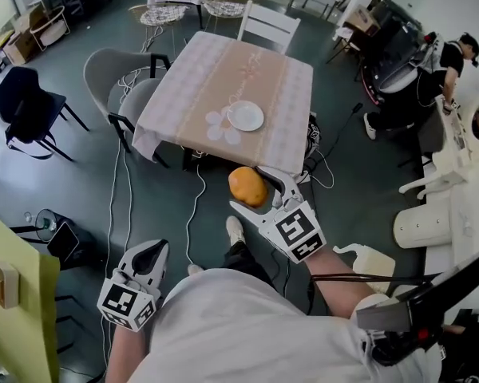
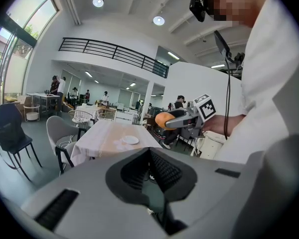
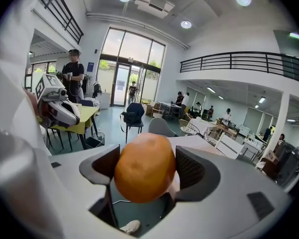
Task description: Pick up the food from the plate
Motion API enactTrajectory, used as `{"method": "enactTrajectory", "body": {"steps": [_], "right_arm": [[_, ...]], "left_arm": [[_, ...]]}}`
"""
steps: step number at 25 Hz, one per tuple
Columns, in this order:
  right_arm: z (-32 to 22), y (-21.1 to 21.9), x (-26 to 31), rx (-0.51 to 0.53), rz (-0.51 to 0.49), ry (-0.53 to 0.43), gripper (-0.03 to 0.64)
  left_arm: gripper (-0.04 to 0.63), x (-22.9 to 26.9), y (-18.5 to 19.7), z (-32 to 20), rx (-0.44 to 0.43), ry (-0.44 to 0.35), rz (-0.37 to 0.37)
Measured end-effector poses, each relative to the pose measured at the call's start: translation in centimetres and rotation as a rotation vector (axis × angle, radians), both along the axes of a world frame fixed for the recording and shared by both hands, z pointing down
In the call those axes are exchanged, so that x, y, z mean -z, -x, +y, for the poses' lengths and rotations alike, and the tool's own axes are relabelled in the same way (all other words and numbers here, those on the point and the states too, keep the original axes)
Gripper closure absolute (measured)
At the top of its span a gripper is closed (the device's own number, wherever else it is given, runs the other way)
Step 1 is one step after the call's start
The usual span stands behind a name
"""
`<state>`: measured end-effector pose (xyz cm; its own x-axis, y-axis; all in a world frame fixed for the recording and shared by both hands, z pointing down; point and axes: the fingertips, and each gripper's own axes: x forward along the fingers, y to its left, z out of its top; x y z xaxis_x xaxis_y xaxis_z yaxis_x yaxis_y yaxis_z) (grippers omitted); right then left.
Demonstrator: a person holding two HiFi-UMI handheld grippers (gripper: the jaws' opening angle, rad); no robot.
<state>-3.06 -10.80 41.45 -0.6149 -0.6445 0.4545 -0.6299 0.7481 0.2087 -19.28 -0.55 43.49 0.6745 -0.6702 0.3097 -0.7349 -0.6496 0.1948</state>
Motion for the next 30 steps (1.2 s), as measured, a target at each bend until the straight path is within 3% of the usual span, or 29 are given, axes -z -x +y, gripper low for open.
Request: {"method": "enactTrajectory", "body": {"steps": [11, 30], "right_arm": [[4.1, 2.5, -0.7, 0.059, -0.014, 0.012, 0.256], [4.8, 4.2, -0.6, 0.117, -0.014, 0.008, 0.256]], "left_arm": [[0.586, -1.0, 0.3, 2.6, -0.009, 0.009, -0.003], [0.586, -1.3, 0.4, 2.6, -0.001, 0.007, 0.005]]}}
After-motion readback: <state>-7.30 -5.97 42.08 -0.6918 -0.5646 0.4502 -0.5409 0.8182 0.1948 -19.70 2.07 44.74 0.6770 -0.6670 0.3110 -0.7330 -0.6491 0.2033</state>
